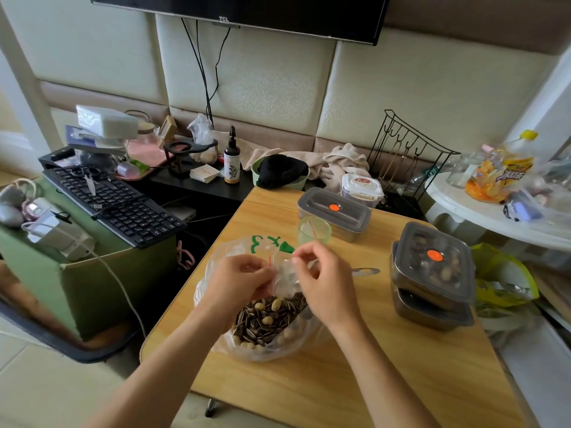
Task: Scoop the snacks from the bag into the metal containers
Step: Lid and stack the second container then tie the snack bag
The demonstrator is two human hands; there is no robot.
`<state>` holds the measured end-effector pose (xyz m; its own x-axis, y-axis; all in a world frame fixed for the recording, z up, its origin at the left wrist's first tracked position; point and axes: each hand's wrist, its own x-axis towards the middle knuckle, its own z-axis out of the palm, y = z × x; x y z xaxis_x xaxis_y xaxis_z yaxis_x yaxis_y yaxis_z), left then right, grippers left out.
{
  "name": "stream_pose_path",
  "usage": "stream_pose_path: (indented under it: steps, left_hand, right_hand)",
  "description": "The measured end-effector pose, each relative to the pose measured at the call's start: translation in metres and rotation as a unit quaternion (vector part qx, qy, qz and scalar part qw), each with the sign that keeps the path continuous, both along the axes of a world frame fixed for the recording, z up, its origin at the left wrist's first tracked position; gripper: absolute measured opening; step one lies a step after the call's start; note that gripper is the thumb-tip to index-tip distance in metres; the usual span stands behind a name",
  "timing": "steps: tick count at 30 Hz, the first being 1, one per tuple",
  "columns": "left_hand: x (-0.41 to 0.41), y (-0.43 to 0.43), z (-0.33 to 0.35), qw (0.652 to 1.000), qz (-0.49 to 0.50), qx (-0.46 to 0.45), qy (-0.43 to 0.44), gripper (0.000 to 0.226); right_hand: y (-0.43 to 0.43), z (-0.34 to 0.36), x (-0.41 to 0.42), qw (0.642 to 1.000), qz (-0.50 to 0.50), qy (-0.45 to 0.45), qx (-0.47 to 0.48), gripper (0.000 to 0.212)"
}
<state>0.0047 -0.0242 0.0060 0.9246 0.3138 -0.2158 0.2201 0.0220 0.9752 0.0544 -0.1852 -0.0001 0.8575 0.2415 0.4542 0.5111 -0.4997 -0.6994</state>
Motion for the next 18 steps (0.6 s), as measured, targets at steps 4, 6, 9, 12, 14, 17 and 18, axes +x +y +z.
stream_pose_path:
  steps: [4, 6, 9, 12, 14, 17, 18]
  left_hand:
    - [0.0018, -0.0036, 0.0005, 1.000, 0.005, -0.030, 0.009, 0.007]
    - [0.0014, -0.0049, 0.0014, 0.998, 0.001, -0.061, 0.016, 0.008]
    - [0.0013, -0.0066, 0.0007, 0.997, 0.006, -0.069, 0.018, 0.010]
    - [0.0029, -0.0078, -0.0003, 0.997, 0.022, -0.072, 0.017, 0.013]
    - [0.0029, -0.0082, 0.0001, 0.996, 0.023, -0.080, 0.014, 0.013]
    - [0.0021, -0.0069, 0.0012, 0.995, 0.015, -0.096, 0.009, 0.016]
    - [0.0019, -0.0064, 0.0015, 0.995, 0.011, -0.102, 0.007, 0.018]
  right_hand:
    - [0.0038, -0.0088, -0.0050, 0.997, 0.026, 0.032, -0.066, 0.010]
    - [0.0031, -0.0097, -0.0048, 0.996, 0.029, 0.054, -0.060, 0.011]
    - [0.0013, -0.0072, -0.0052, 0.994, 0.042, 0.100, -0.027, 0.010]
    - [-0.0003, -0.0075, -0.0054, 0.995, 0.005, 0.101, 0.025, 0.006]
    - [-0.0011, -0.0073, -0.0053, 0.994, 0.013, 0.105, 0.031, 0.008]
    - [-0.0001, -0.0081, -0.0080, 0.987, 0.054, 0.145, 0.032, 0.005]
    - [0.0001, -0.0086, -0.0086, 0.986, 0.056, 0.153, 0.037, 0.007]
